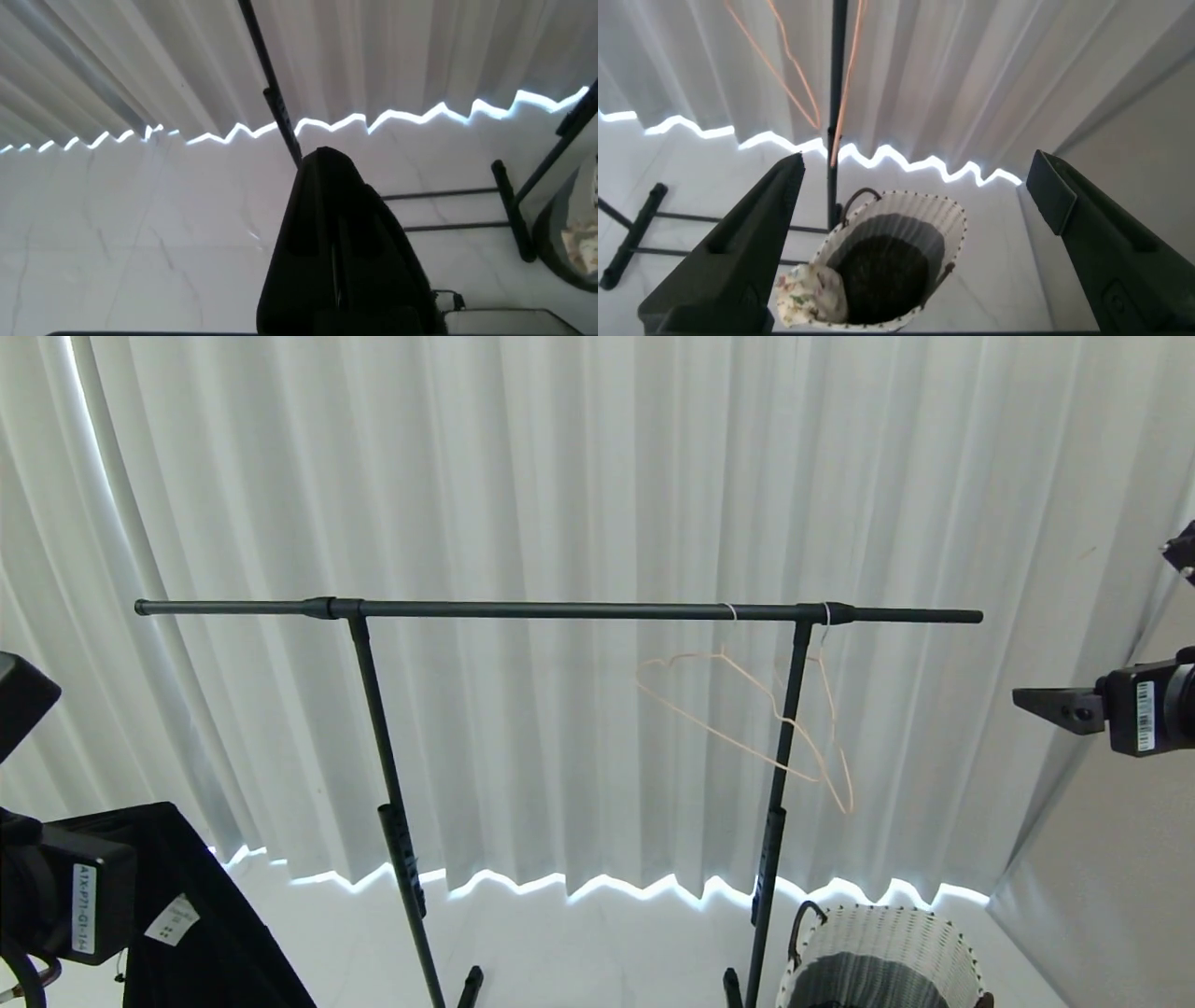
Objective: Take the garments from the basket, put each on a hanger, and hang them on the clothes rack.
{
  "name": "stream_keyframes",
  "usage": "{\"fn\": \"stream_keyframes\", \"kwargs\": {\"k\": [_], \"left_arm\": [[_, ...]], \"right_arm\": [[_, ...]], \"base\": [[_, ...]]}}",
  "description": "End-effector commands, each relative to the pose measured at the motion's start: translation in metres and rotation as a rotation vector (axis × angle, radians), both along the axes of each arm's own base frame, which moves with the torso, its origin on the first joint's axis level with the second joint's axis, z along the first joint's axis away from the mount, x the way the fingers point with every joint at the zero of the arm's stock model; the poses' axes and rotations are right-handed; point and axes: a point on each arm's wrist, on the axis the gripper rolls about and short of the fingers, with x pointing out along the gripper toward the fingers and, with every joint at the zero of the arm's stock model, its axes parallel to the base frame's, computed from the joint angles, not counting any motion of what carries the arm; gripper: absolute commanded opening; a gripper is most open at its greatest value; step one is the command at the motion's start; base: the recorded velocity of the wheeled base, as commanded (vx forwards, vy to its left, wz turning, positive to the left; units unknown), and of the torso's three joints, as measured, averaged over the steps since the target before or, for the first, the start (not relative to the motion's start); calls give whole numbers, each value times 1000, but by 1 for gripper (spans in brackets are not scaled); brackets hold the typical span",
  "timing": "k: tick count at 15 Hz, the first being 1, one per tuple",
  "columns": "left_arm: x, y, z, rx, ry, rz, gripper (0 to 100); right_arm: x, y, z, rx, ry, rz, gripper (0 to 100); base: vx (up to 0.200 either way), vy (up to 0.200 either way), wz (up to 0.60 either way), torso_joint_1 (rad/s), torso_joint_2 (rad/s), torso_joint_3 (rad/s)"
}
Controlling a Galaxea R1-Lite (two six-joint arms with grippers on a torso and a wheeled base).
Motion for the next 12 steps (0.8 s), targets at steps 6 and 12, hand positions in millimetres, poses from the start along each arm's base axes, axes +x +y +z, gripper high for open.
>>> {"fn": "stream_keyframes", "kwargs": {"k": [6,12], "left_arm": [[1,2,3,-7,-10,27,0],[6,3,4,-9,-26,45,0]], "right_arm": [[34,11,-12,-8,34,5,100],[77,5,-34,10,131,13,100]], "base": [[200,0,0,4,0,2],[100,0,0,3,3,-1]]}}
